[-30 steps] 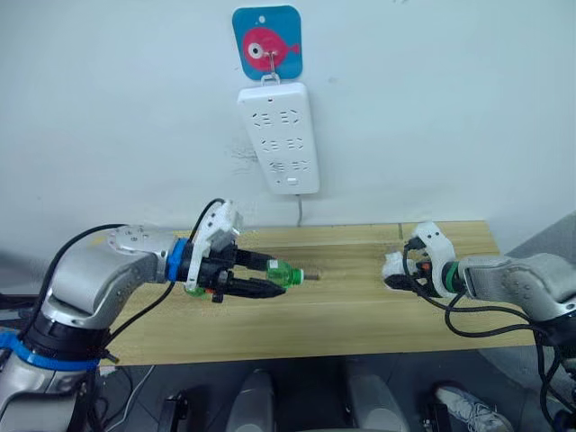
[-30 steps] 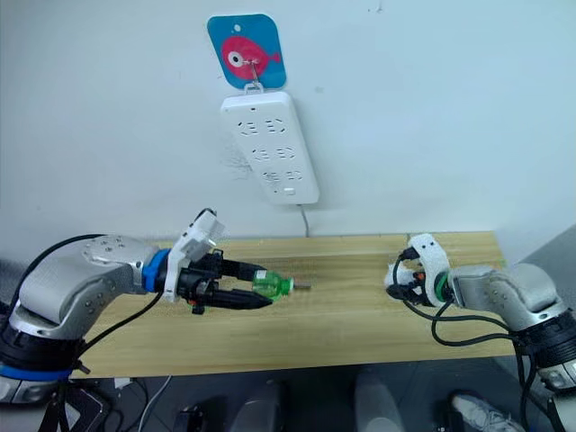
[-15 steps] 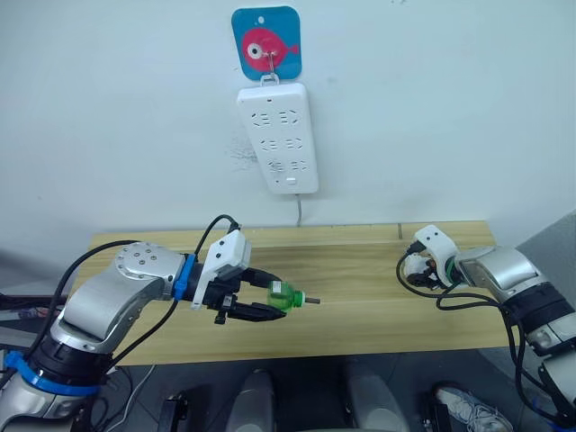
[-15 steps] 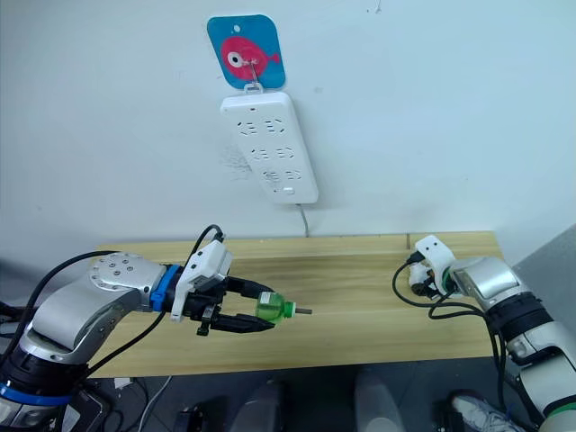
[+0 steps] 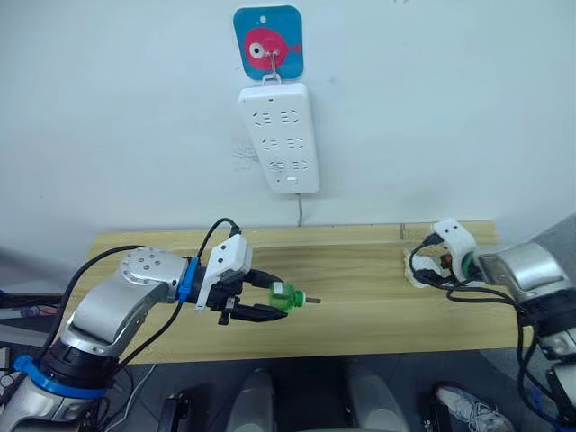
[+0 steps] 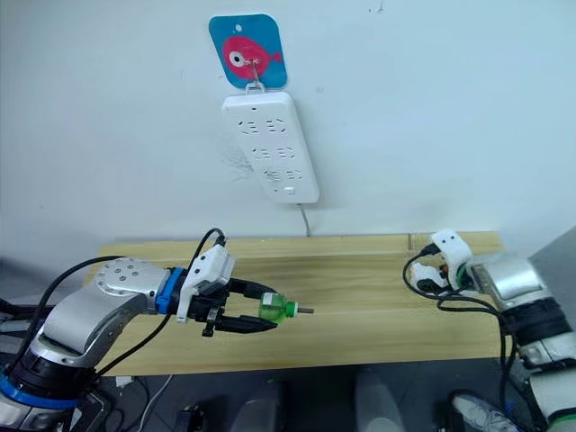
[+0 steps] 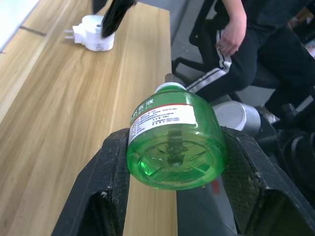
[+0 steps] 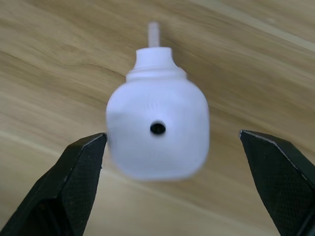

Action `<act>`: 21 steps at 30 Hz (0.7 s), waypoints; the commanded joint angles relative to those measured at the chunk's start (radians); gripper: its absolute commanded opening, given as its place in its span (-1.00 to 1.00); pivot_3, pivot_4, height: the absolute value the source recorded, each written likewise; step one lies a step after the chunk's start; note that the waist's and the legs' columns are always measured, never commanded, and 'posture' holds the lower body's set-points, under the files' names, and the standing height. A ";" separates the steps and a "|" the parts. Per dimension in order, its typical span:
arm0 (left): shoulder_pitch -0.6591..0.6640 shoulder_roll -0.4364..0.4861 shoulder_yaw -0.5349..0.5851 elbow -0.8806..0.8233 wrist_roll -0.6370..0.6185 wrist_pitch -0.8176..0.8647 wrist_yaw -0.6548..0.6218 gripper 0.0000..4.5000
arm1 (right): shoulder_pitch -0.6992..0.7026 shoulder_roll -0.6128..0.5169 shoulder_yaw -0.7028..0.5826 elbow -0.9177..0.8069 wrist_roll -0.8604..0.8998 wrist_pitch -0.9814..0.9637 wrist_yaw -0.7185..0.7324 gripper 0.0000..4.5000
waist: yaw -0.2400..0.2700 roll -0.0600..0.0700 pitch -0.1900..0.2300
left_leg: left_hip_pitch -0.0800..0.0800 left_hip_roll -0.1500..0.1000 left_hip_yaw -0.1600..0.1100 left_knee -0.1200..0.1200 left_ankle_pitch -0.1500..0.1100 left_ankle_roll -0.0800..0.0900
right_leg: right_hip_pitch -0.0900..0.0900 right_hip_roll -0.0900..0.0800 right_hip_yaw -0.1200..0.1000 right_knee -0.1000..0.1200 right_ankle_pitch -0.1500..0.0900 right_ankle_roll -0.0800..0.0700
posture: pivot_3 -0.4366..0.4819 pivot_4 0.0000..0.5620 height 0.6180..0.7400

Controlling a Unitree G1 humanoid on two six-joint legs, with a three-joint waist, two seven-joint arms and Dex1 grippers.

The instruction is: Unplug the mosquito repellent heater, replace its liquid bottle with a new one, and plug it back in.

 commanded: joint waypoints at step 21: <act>-0.051 -0.588 0.005 0.091 0.199 -0.492 0.454 -0.01 | 0.104 0.956 -0.701 -0.617 1.021 0.124 -0.648 1.00 | -0.012 0.001 -0.001 | 0.003 0.000 -0.001 0.001 0.000 0.000 | 0.003 0.000 0.000 0.003 0.000 0.000 | -0.39 -0.25 0.91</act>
